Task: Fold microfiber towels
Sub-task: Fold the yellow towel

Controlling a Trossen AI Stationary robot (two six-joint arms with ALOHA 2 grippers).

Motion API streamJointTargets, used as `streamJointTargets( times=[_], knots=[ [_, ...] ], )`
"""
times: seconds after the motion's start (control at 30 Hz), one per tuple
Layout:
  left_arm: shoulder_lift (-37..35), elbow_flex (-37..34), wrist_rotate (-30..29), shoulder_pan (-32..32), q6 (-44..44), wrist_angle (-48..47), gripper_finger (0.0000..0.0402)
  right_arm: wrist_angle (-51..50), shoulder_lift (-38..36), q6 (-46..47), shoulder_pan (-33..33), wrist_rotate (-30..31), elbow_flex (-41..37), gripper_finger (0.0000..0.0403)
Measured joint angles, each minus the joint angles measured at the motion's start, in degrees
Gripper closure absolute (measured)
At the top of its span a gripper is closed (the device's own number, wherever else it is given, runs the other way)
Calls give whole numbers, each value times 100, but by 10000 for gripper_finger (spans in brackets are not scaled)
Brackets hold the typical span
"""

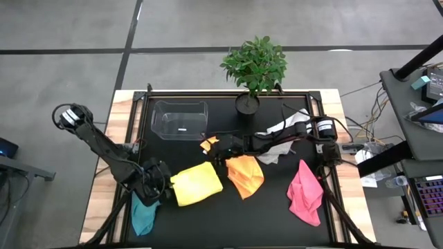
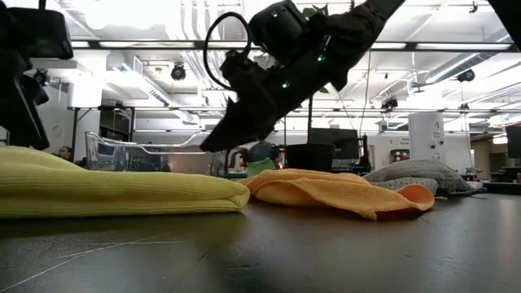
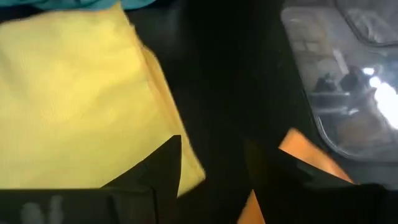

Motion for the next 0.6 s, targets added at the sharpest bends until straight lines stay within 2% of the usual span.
streamJointTargets(
  times=[0.13,0.43,0.6],
  knots=[
    [163,-4,104,-1,-6,101,223,329,336,69,9,-255,11,236],
    [701,-22,159,6,-151,371,221,84,668,-25,4,-301,280,238],
    [965,-22,162,30,-80,393,236,-193,666,-145,7,-481,401,281]
  ],
)
